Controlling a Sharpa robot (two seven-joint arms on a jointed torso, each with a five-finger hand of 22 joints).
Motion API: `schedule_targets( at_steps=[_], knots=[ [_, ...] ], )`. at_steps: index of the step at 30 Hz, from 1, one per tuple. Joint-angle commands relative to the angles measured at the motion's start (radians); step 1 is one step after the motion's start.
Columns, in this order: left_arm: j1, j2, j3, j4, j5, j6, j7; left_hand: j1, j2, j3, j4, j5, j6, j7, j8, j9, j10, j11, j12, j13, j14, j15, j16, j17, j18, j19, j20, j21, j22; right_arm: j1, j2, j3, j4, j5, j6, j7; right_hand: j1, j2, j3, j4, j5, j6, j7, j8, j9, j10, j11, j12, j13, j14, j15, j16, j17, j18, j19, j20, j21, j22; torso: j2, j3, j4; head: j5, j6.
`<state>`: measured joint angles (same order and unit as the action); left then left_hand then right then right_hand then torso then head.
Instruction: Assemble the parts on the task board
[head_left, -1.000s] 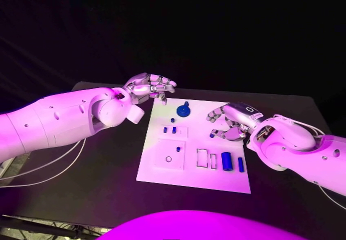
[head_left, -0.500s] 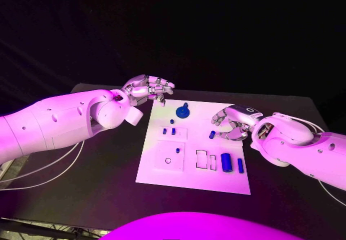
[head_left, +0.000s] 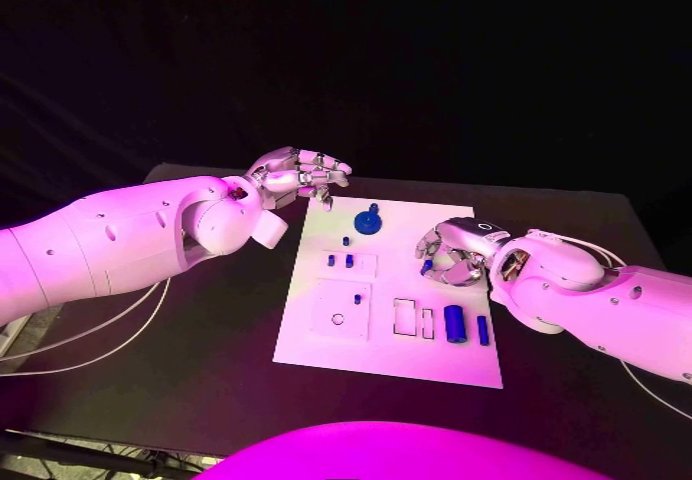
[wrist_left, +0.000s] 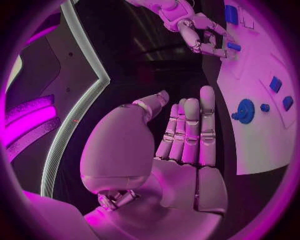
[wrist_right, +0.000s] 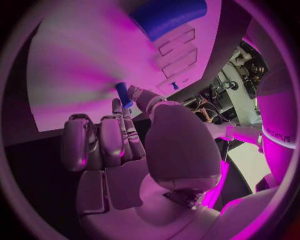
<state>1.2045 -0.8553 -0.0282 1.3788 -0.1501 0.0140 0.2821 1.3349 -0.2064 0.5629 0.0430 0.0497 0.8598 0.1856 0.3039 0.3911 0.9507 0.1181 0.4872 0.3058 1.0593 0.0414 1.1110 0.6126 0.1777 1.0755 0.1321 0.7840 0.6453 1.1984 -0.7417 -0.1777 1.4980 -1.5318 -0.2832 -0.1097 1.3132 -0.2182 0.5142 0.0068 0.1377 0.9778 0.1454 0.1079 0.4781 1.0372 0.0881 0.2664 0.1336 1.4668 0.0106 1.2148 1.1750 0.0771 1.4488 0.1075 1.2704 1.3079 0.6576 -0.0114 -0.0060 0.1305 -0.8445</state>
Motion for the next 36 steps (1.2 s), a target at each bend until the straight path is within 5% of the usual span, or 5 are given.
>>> schedule_targets(
  at_steps=[1, 13, 17, 27, 36],
  knots=[
    [0.001, 0.0, 0.001, 0.003, 0.006, 0.018, 0.009, 0.002, 0.009, -0.005, -0.001, 0.004, -0.007, 0.002, 0.004, 0.002, -0.01, -0.001, 0.003, -0.001, -0.006, 0.002, 0.005, -0.001, 0.006, 0.009, 0.0, -0.004, -0.001, -0.005, 0.006, -0.001, -0.007, 0.004, 0.026, -0.003, 0.0, 0.009, 0.012, 0.003, 0.0, 0.009, 0.0, 0.004, 0.0, 0.01, -0.001, 0.006, -0.002, 0.02, -0.007, 0.007, 0.002, -0.015, 0.01, -0.001, 0.006, 0.147, -0.001, -0.0003, -0.0011, -0.001, -0.002],
    [0.001, -0.001, 0.001, 0.003, 0.006, 0.021, 0.006, 0.002, 0.01, -0.006, 0.001, 0.004, -0.007, 0.002, 0.005, 0.002, -0.01, -0.001, 0.004, 0.0, -0.007, 0.002, 0.006, -0.001, 0.006, 0.01, 0.001, -0.005, -0.002, -0.012, 0.011, -0.004, -0.012, -0.002, 0.016, -0.011, 0.003, 0.024, 0.058, 0.006, -0.009, 0.049, -0.009, 0.022, 0.008, 0.054, -0.012, 0.016, -0.005, 0.023, -0.016, 0.016, 0.009, -0.02, 0.019, -0.008, 0.028, 0.159, -0.002, 0.0005, -0.0012, -0.001, -0.004],
    [0.001, -0.001, 0.001, 0.003, 0.006, 0.021, 0.005, 0.002, 0.01, -0.006, 0.001, 0.004, -0.007, 0.002, 0.005, 0.002, -0.01, -0.001, 0.004, 0.0, -0.007, 0.002, 0.006, -0.001, 0.006, 0.01, 0.001, -0.005, -0.002, -0.012, 0.01, -0.004, -0.011, -0.005, 0.005, -0.013, 0.008, 0.031, 0.087, 0.001, -0.056, 0.054, -0.01, 0.025, 0.01, 0.058, -0.013, 0.012, -0.009, 0.023, -0.017, 0.016, 0.008, -0.02, 0.019, -0.011, 0.027, 0.16, -0.001, 0.0008, -0.0017, -0.001, -0.004],
    [0.001, 0.001, 0.001, 0.001, 0.005, 0.023, 0.003, 0.002, 0.011, -0.007, 0.002, 0.004, -0.007, 0.001, 0.005, 0.002, -0.01, -0.001, 0.005, 0.0, -0.007, 0.002, 0.006, -0.001, 0.006, 0.01, 0.001, -0.006, -0.003, -0.012, 0.003, -0.004, 0.005, -0.023, -0.065, -0.001, 0.062, 0.078, 0.149, -0.054, -0.083, 0.109, -0.022, 0.062, 0.033, 0.14, -0.037, 0.047, 0.013, 0.027, -0.036, 0.029, 0.019, -0.029, 0.039, -0.026, 0.077, 0.184, -0.001, 0.0011, -0.0022, -0.002, -0.004],
    [0.001, 0.003, 0.001, -0.002, 0.005, 0.023, 0.004, 0.002, 0.011, -0.007, 0.002, 0.004, -0.007, 0.001, 0.005, 0.002, -0.01, -0.001, 0.005, 0.0, -0.007, 0.002, 0.006, -0.001, 0.006, 0.01, 0.001, -0.006, -0.003, -0.005, -0.015, -0.002, 0.046, -0.024, -0.099, 0.008, 0.06, 0.078, 0.152, -0.066, -0.088, 0.123, -0.027, 0.074, 0.041, 0.162, -0.044, 0.057, 0.025, 0.031, -0.042, 0.04, 0.03, -0.032, 0.044, -0.033, 0.091, 0.19, -0.002, 0.0001, -0.001, -0.004, -0.005]
  ],
)
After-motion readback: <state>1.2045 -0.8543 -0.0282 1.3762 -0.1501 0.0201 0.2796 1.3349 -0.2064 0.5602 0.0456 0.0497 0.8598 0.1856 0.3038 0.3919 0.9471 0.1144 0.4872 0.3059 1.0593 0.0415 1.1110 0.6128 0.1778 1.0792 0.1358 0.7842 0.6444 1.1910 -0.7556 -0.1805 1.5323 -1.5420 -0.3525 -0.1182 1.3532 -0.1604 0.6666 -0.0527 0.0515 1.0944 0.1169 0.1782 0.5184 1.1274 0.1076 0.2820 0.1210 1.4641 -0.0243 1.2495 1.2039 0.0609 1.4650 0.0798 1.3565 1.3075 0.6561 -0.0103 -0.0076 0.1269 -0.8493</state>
